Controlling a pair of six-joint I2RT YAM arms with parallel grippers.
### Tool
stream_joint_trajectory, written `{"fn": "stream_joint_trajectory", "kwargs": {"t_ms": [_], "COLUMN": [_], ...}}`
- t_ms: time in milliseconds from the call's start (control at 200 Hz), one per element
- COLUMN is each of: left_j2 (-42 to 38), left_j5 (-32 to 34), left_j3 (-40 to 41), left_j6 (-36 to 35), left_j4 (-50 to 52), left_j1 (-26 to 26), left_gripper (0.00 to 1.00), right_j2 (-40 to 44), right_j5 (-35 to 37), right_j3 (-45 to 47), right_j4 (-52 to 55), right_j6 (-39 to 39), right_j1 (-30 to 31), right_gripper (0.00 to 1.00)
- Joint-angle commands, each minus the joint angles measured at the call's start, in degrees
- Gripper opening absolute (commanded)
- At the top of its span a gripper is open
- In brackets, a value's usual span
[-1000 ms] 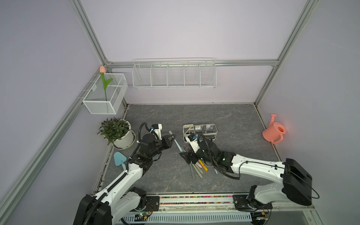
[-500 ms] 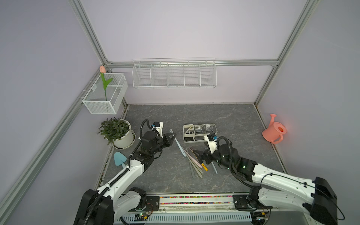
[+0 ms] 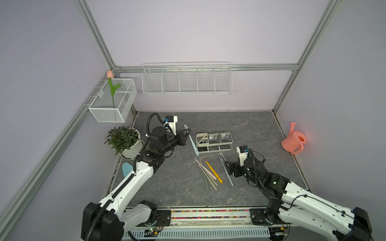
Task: Place the toothbrush into the toothbrush holder
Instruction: Pick up the toothbrush from the center of the board, then place the toothbrush in the toothbrush holder.
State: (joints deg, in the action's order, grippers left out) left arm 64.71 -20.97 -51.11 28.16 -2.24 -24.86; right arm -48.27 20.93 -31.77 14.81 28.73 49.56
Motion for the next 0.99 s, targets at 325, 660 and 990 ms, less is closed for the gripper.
{"fn": "stream_joint_trajectory", "kwargs": {"t_ms": [325,660,990], "left_j2": [12.28,20.96,20.22], "left_j5": [2.07,0.68,0.49], "left_j3": [-8.99,-11.66,-14.71], "left_j6": [-14.96,-14.45,-15.05], "left_j4": [-2.2,-8.04,-8.49], "left_j1": [-0.08,-0.21,-0.27], "left_gripper": [0.0,0.0,0.0], "right_j2": [-2.26,-4.69,-5.29], "right_j5": [-5.2,-10.67,-13.32], "right_j3": [-2.54,-0.68,3.55], "right_j4": [7.78,7.75,3.22], "right_j6": [0.1,-0.23,-1.73], "right_j1": [-8.15,-13.38,-16.97], "right_gripper": [0.89,0.89,0.89]}}
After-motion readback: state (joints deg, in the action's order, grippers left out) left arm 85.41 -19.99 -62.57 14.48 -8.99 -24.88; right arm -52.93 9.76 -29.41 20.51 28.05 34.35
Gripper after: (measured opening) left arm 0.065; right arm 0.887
